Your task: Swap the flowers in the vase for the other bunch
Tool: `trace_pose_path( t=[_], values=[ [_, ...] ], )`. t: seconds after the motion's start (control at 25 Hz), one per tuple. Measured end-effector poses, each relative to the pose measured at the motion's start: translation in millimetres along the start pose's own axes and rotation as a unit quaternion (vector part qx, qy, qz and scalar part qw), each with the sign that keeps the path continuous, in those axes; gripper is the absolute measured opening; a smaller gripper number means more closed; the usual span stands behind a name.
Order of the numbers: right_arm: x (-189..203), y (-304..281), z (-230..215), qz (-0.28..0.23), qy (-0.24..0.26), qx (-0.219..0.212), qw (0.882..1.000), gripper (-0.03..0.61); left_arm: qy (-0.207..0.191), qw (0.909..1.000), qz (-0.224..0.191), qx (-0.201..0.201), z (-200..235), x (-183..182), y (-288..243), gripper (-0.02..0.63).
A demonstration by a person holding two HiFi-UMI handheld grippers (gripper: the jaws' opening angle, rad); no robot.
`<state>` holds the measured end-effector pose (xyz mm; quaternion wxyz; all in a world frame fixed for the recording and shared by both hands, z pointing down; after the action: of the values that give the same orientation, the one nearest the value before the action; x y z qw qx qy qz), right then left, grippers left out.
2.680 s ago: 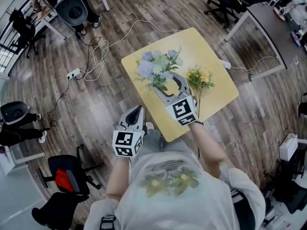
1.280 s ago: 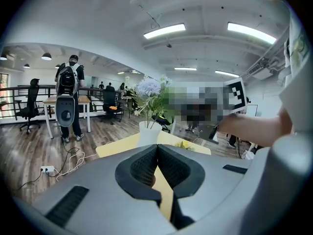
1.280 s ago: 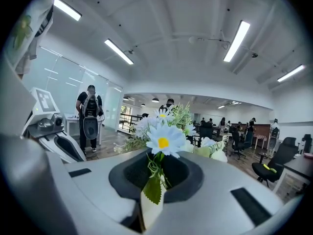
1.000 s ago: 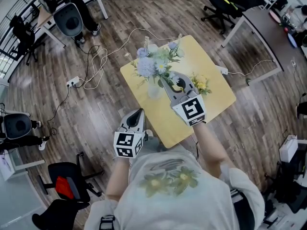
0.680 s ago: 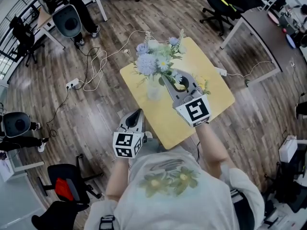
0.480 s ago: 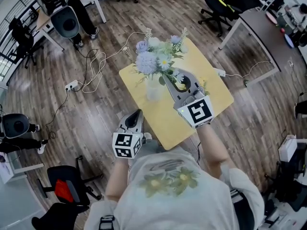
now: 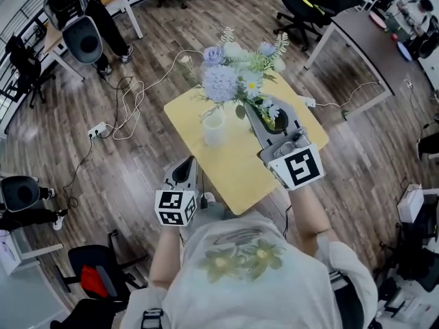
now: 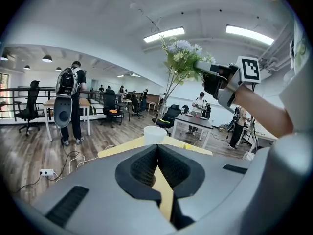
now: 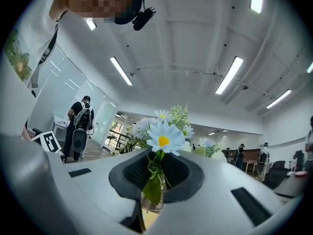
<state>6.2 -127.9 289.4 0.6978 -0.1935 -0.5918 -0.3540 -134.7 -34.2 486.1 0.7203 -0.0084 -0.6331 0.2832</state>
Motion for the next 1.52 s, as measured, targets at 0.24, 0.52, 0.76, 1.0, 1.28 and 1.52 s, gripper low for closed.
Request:
trace_pose_path(
  t=[0.24,0.52,0.76,1.0,1.28,1.52],
  values=[
    [-4.0,11.3,-9.8,0.020,-0.038,0.017,0.999,0.063,-0.001,0.9999,0.002,0.013,3.4,1.8,3.9,0.018],
    [22.9,27.3,-20.8,0.089,-0.027,0.030,0.995,0.063,-0.007,0.9996,0.008,0.026,-0.6,6.3,-1.3,0.018],
    [55.7,37.4,-24.6,0.168,-0.037,0.029,0.985,0.064,-0.010,0.9990,0.014,0.040,-4.3,5.4,-11.2,0.018],
    [87.3,53.1,-17.9,0.242,-0.043,0.014,0.969,0.064,-0.011,0.9983,0.021,0.054,-10.2,7.5,-15.7,0.017],
    [128.3,76.8,-7.1,0.310,-0.067,-0.001,0.948,0.064,-0.011,0.9977,0.025,0.061,-17.8,10.2,-20.8,0.018],
    [168.6,101.0,10.4,0.359,-0.114,-0.019,0.926,0.064,-0.011,0.9977,0.029,0.061,-18.0,14.7,-22.4,0.018]
  ],
)
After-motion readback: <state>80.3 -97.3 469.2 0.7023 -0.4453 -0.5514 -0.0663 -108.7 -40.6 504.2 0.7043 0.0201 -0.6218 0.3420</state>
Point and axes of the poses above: the fingertips, and each gripper's own axes: y backward along the fingers, z to its left, x out of its underside, the point moved 2 cm from there along y, backward along the fingers, and after that the axes turned 5 degrees about x, right-handed, at the moved point
